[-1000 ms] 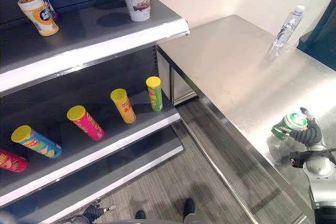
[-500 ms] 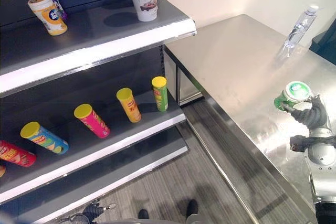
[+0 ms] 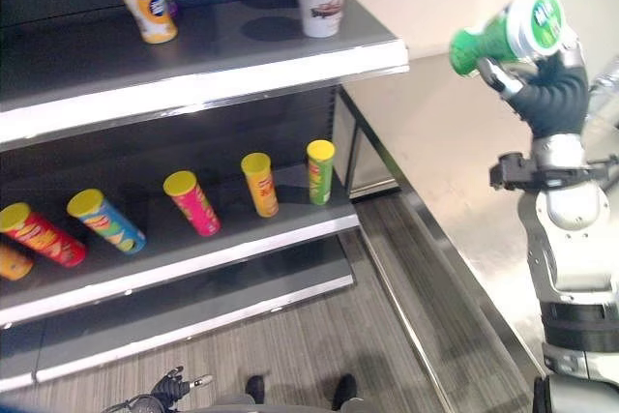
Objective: Put the goods on the table back onto the shelves and tidy them up.
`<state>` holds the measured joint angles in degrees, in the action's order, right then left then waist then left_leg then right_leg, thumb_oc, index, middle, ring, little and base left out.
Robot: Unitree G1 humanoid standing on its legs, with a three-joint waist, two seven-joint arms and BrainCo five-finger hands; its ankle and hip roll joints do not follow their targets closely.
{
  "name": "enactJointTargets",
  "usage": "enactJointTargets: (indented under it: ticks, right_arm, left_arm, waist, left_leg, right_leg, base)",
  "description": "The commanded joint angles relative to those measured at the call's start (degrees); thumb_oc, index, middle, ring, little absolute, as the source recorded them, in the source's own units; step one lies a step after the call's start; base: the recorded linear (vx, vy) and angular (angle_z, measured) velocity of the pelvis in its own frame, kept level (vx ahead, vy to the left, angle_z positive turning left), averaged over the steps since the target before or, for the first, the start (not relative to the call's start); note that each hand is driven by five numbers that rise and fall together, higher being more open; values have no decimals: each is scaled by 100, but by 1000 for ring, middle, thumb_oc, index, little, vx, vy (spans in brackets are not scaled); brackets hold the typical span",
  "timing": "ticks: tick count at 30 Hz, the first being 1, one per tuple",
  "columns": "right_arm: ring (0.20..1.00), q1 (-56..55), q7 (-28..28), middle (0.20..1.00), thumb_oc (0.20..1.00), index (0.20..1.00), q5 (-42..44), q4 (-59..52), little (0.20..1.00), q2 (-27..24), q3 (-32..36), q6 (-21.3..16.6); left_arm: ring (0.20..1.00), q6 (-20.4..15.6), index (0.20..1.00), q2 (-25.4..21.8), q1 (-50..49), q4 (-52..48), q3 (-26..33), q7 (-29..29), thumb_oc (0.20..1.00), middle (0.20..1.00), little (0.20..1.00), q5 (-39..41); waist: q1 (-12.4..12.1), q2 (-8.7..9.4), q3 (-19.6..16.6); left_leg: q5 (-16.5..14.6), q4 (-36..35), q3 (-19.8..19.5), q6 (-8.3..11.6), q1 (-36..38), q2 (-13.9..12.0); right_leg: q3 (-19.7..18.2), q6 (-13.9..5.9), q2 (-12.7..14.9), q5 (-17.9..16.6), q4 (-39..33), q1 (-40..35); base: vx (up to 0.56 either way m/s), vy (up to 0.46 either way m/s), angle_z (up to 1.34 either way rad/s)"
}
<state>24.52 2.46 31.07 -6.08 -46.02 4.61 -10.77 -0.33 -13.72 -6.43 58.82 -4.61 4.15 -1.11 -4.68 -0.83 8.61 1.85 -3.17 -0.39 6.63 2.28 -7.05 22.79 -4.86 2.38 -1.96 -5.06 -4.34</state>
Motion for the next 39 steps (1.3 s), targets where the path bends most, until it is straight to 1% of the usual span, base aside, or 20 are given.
enactJointTargets:
  ticks: [1, 2, 3, 4, 5, 6, 7, 9, 10, 12, 13, 16, 18, 21, 23, 24, 27, 29, 32, 39]
  right_arm:
    - [200, 855, -181, 200, 200, 200, 722, 37, 200, -664, -466, -329]
    - [200, 879, -182, 200, 200, 200, 725, 51, 200, -670, -481, -334]
    - [200, 1040, -216, 200, 200, 200, 803, 117, 200, -800, -643, -314]
    - [200, 1296, -256, 200, 200, 200, 898, 159, 200, -909, -857, -310]
    - [200, 1422, -285, 200, 200, 200, 983, 195, 200, -948, -993, -275]
    - [200, 1562, -341, 200, 200, 200, 1077, 256, 200, -1000, -1143, -235]
    - [200, 1735, -337, 200, 200, 200, 1079, 295, 200, -1150, -1234, -258]
    - [200, 1830, -403, 200, 200, 200, 1135, 375, 200, -1190, -1371, -223]
    - [200, 2028, -443, 200, 200, 200, 1242, 467, 200, -1267, -1574, -222]
    - [200, 2480, -462, 200, 200, 200, 1249, 629, 200, -1401, -2100, -162]
    - [200, 2493, -462, 200, 200, 200, 1250, 635, 200, -1400, -2112, -164]
    - [200, 2976, -462, 200, 200, 200, 1180, 826, 200, -1503, -2744, -11]
    - [200, 3013, -463, 200, 200, 200, 1184, 842, 200, -1501, -2777, -15]
    - [200, 3563, -398, 200, 200, 200, 827, 1079, 200, -1569, -3507, 210]
    - [200, 3714, -398, 200, 200, 200, 775, 1143, 200, -1541, -3687, 238]
    - [200, 4093, -343, 200, 200, 200, 511, 1355, 200, -1495, -4094, 317]
    - [200, 4527, -211, 200, 200, 200, 137, 1760, 200, -1265, -4504, 379]
    - [200, 4594, -166, 200, 200, 200, 41, 1883, 200, -1197, -4552, 387]
    - [200, 4701, -63, 200, 200, 200, -196, 2277, 200, -899, -4633, 457]
    - [200, 4956, 119, 200, 200, 200, -604, 2884, 200, -606, -4729, 615]
  left_arm:
    - [1000, -123, 1000, -469, 387, 74, -349, 12, 1000, 1000, 1000, 133]
    - [1000, -121, 1000, -462, 393, 74, -344, 12, 1000, 1000, 1000, 133]
    - [1000, -125, 1000, -478, 410, 42, -374, 3, 1000, 1000, 1000, 125]
    - [1000, -125, 1000, -505, 408, 26, -372, -8, 1000, 1000, 1000, 124]
    - [1000, -134, 1000, -516, 381, 15, -365, -4, 1000, 1000, 1000, 135]
    - [1000, -155, 1000, -490, 355, 38, -365, -10, 1000, 1000, 1000, 140]
    - [1000, -148, 1000, -477, 336, 61, -397, -12, 1000, 1000, 1000, 133]
    - [1000, -160, 1000, -448, 311, 118, -386, -19, 1000, 1000, 1000, 124]
    - [1000, -162, 1000, -431, 289, 229, -458, -22, 1000, 1000, 1000, 64]
    - [1000, -183, 1000, -446, 325, 267, -512, -8, 1000, 1000, 1000, 3]
    - [1000, -184, 1000, -442, 325, 267, -508, -8, 1000, 1000, 1000, 2]
    - [1000, -198, 1000, -496, 374, 246, -521, 27, 1000, 1000, 1000, 17]
    - [1000, -198, 1000, -485, 374, 247, -513, 27, 1000, 1000, 1000, 17]
    - [1000, -183, 1000, -576, 387, 286, -484, 76, 1000, 1000, 1000, 71]
    - [1000, -178, 1000, -585, 390, 302, -474, 90, 1000, 1000, 1000, 78]
    - [1000, -181, 1000, -619, 407, 345, -457, 140, 1000, 1000, 1000, 69]
    - [1000, -181, 1000, -618, 385, 406, -476, 222, 1000, 1000, 1000, 67]
    - [1000, -172, 1000, -602, 378, 418, -488, 244, 1000, 1000, 1000, 72]
    - [1000, -163, 1000, -573, 377, 427, -549, 301, 1000, 1000, 1000, 61]
    - [1000, -129, 1000, -539, 424, 465, -642, 369, 1000, 1000, 1000, 69]
  waist:
    - [-171, 294, -190]
    - [-155, 288, -196]
    - [-145, 344, -159]
    - [-138, 385, -160]
    - [-164, 397, -160]
    - [-135, 356, -218]
    - [-109, 317, -270]
    - [-88, 258, -351]
    - [-67, 213, -490]
    - [-80, 203, -565]
    - [-76, 200, -565]
    - [-112, 237, -559]
    - [-108, 229, -557]
    - [-127, 304, -522]
    - [-122, 307, -512]
    - [-125, 333, -486]
    - [-120, 339, -489]
    - [-118, 338, -495]
    - [-125, 337, -510]
    - [-120, 354, -508]
  left_leg:
    - [290, 408, 233, 616, -631, -476]
    - [302, 419, 219, 608, -665, -470]
    - [220, 673, 544, 533, -697, -565]
    - [103, 949, 732, 479, -723, -622]
    - [-27, 1058, 754, 490, -651, -638]
    - [-98, 944, 737, 503, -549, -624]
    - [-79, 887, 728, 504, -500, -616]
    - [-66, 731, 806, 523, -425, -602]
    - [-35, 460, 898, 535, -302, -537]
    - [-58, 293, 967, 511, -212, -403]
    - [-58, 293, 968, 510, -212, -403]
    - [-131, 218, 1027, 439, -168, -234]
    - [-131, 216, 1034, 435, -167, -230]
    - [-208, 267, 1116, 357, -242, -76]
    - [-219, 273, 1140, 347, -252, -56]
    - [-234, 300, 1183, 330, -280, -25]
    - [-253, 307, 1260, 310, -260, -3]
    - [-250, 299, 1276, 310, -254, -9]
    - [-248, 270, 1300, 310, -209, -17]
    - [-213, 195, 1293, 319, -136, -48]
  right_leg:
    - [-139, -369, 313, 1045, 789, 78]
    - [-128, -371, 317, 1027, 788, 98]
    - [-4, -351, 402, 1019, 868, 144]
    - [74, -338, 488, 963, 919, 228]
    - [127, -332, 534, 952, 930, 230]
    - [203, -353, 570, 899, 907, 219]
    - [240, -385, 583, 863, 885, 190]
    - [277, -418, 590, 825, 833, 183]
    - [283, -474, 619, 741, 752, 142]
    - [295, -536, 757, 634, 662, 97]
    - [295, -537, 758, 633, 662, 97]
    - [249, -652, 967, 450, 604, 149]
    - [242, -655, 971, 446, 604, 153]
    - [114, -791, 1157, 237, 537, 297]
    - [79, -807, 1180, 203, 531, 332]
    - [23, -838, 1222, 132, 499, 383]
    - [-9, -878, 1248, 58, 421, 377]
    - [-8, -887, 1251, 43, 396, 365]
    - [-9, -900, 1235, 33, 359, 340]
    - [-27, -897, 1185, 54, 349, 304]
  base:
    - [-145, -21, 55]
    - [-129, 6, 108]
    - [-130, 29, 108]
    - [-136, 35, 83]
    - [-75, 74, 39]
    - [4, 107, 30]
    - [29, 143, 61]
    - [56, 135, 64]
    - [93, 193, 38]
    - [86, 229, 24]
    - [34, 160, 20]
    - [2, 165, 12]
    - [-6, 67, -10]
    - [-24, 128, -11]
    - [-25, 58, -22]
    - [-26, 60, -24]
    - [7, 35, -23]
    - [27, 8, -16]
    - [37, -7, -9]
    - [16, -9, 0]
